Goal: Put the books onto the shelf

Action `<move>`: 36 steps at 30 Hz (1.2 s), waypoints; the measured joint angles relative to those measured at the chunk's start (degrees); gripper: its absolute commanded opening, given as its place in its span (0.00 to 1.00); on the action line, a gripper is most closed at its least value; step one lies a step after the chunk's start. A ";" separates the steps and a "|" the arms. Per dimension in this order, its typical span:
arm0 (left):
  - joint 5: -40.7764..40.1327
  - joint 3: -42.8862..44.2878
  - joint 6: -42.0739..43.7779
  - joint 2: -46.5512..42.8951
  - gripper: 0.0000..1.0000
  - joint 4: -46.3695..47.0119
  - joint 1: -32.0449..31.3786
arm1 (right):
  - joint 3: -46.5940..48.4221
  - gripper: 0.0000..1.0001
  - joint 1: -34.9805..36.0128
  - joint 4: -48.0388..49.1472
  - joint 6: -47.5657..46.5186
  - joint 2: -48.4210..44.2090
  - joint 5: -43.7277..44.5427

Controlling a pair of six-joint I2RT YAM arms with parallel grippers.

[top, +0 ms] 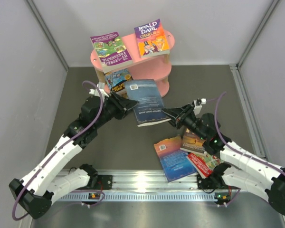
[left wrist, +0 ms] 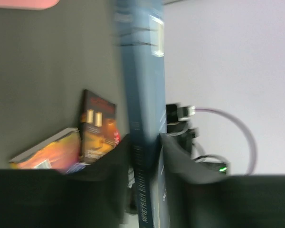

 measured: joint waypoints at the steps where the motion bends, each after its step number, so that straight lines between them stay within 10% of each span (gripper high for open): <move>1: -0.04 -0.09 1.07 -0.09 0.55 -1.16 0.00 | 1.84 0.00 -0.92 -2.93 -1.38 0.20 -1.38; 11: 1.60 -4.66 7.58 -2.40 0.88 -10.27 -0.61 | 25.92 0.00 -7.43 -21.20 -16.39 13.29 -7.67; 36: 0.94 -4.66 13.03 -10.58 0.89 -21.57 -0.68 | 36.20 0.00 -14.97 -17.27 -14.43 24.02 -13.44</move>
